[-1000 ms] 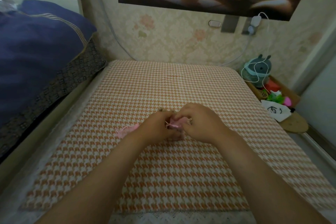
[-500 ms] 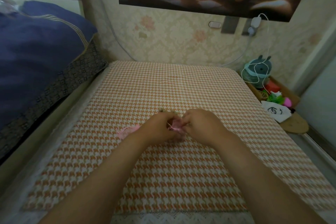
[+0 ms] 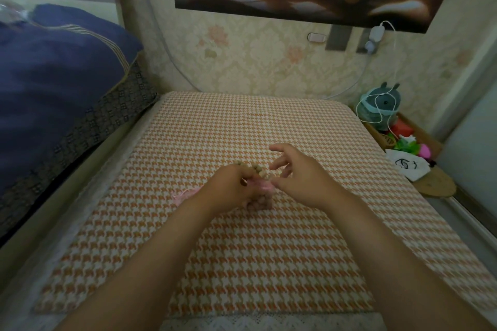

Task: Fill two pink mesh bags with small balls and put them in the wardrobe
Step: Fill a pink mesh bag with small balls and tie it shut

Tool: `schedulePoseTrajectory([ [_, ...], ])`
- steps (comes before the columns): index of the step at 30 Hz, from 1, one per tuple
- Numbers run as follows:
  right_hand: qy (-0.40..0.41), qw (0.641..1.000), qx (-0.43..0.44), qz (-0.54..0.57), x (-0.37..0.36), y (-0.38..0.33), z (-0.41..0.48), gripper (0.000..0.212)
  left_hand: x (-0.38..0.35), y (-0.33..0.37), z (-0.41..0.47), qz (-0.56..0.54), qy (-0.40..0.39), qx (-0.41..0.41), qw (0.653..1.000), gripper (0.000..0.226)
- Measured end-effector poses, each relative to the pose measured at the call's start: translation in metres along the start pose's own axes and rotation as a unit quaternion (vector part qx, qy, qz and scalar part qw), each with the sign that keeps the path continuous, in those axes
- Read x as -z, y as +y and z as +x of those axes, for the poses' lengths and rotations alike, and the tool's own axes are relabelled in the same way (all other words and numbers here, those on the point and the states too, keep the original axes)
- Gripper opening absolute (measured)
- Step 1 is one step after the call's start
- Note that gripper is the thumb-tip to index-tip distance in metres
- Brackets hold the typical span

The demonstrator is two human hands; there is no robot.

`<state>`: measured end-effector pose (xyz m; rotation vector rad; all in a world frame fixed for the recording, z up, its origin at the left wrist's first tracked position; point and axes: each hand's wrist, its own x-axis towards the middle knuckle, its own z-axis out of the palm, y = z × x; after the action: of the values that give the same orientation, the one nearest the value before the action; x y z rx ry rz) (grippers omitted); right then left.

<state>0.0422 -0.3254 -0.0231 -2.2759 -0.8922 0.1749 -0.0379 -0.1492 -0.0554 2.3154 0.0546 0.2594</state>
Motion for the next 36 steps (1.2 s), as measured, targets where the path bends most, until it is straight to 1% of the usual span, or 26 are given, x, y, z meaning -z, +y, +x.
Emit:
schedulePoseTrajectory([
  [1, -0.017, 1.0, -0.015, 0.013, 0.0, 0.002, 0.0, 0.057, 0.0, 0.0, 0.0, 0.002, 0.003, 0.006, 1.0, 0.02],
  [2, -0.039, 0.999, -0.024, 0.01, -0.002, 0.006, 0.001, 0.051, 0.0, -0.001, 0.0, 0.004, 0.008, 0.014, 1.0, 0.017],
  [4, -0.069, 0.997, -0.03, -0.019, -0.007, 0.011, 0.002, 0.024, -0.002, -0.002, -0.001, 0.002, 0.026, 0.03, 0.999, 0.011],
  [5, -0.068, 0.997, -0.028, -0.029, -0.009, 0.012, 0.002, 0.014, -0.002, -0.002, -0.002, -0.002, 0.032, 0.033, 0.999, 0.009],
  [6, -0.059, 0.997, -0.028, -0.031, -0.011, 0.012, 0.003, 0.01, -0.001, -0.002, -0.002, -0.005, 0.033, 0.033, 0.999, 0.009],
  [8, -0.037, 0.998, -0.028, -0.028, -0.011, 0.01, 0.003, 0.011, 0.003, -0.003, -0.003, -0.011, 0.018, 0.033, 0.999, 0.013],
  [10, -0.029, 0.998, -0.04, -0.025, -0.01, 0.009, 0.002, 0.017, 0.01, -0.005, -0.004, -0.003, -0.008, 0.046, 0.999, 0.021],
  [12, -0.029, 0.998, -0.057, -0.026, -0.01, 0.011, 0.001, 0.021, 0.016, -0.008, -0.006, 0.03, -0.019, 0.057, 0.998, 0.015],
  [15, -0.023, 0.998, -0.061, -0.021, -0.009, 0.013, 0.0, 0.027, 0.022, -0.009, -0.008, 0.039, -0.02, 0.075, 0.996, 0.004],
  [20, -0.014, 0.997, -0.07, -0.015, -0.006, 0.016, 0.003, 0.021, 0.025, -0.008, -0.006, 0.07, 0.003, 0.075, 0.995, 0.011],
  [25, 0.001, 0.994, -0.106, -0.027, -0.002, 0.023, 0.001, 0.025, 0.03, -0.013, -0.008, 0.091, -0.005, 0.089, 0.992, 0.017],
  [30, -0.002, 0.989, -0.149, 0.016, 0.006, 0.032, -0.003, 0.022, 0.041, -0.023, -0.015, 0.096, 0.008, 0.114, 0.989, 0.016],
  [36, -0.024, 0.975, -0.203, 0.091, 0.002, 0.031, -0.009, 0.028, 0.04, -0.02, -0.021, 0.043, 0.011, 0.115, 0.992, 0.024],
])
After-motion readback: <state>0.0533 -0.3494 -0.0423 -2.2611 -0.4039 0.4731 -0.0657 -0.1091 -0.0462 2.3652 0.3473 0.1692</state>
